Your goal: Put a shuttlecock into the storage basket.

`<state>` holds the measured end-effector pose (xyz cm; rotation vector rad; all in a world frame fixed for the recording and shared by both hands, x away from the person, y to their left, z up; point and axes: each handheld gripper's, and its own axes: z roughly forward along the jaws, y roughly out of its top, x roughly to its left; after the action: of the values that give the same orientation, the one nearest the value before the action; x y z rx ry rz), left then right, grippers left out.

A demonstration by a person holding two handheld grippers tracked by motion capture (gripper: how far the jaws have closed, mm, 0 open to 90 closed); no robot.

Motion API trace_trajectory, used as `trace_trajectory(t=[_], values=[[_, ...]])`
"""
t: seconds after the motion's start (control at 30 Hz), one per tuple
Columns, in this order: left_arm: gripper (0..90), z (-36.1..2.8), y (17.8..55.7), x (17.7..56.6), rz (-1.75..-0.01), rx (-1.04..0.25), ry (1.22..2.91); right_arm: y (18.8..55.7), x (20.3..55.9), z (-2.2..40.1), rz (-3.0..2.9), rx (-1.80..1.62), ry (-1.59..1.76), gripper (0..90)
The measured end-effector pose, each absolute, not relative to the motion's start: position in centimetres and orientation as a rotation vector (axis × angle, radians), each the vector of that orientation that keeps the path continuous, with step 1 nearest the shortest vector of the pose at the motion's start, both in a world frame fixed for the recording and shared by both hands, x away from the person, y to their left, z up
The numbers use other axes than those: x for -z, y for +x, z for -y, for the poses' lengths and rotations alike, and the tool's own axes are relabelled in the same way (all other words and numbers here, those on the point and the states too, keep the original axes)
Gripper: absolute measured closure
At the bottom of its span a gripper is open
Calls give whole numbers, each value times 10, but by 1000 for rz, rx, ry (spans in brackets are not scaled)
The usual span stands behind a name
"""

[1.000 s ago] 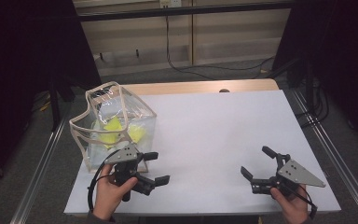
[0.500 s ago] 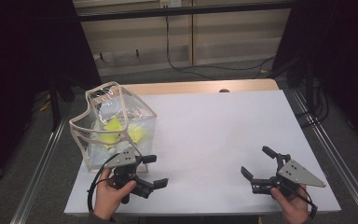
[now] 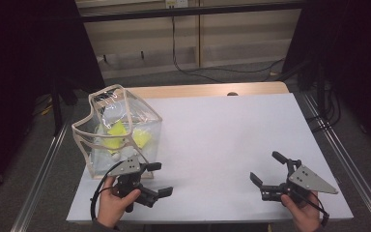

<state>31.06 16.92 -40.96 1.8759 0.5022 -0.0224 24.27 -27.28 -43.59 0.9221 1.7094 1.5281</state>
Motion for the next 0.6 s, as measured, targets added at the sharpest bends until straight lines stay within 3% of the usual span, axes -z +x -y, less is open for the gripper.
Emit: trace_trajectory(t=[0.6], values=[[25,-171,309,418,-500,24,1882,243,436,273,-1711,-1526,919,11]])
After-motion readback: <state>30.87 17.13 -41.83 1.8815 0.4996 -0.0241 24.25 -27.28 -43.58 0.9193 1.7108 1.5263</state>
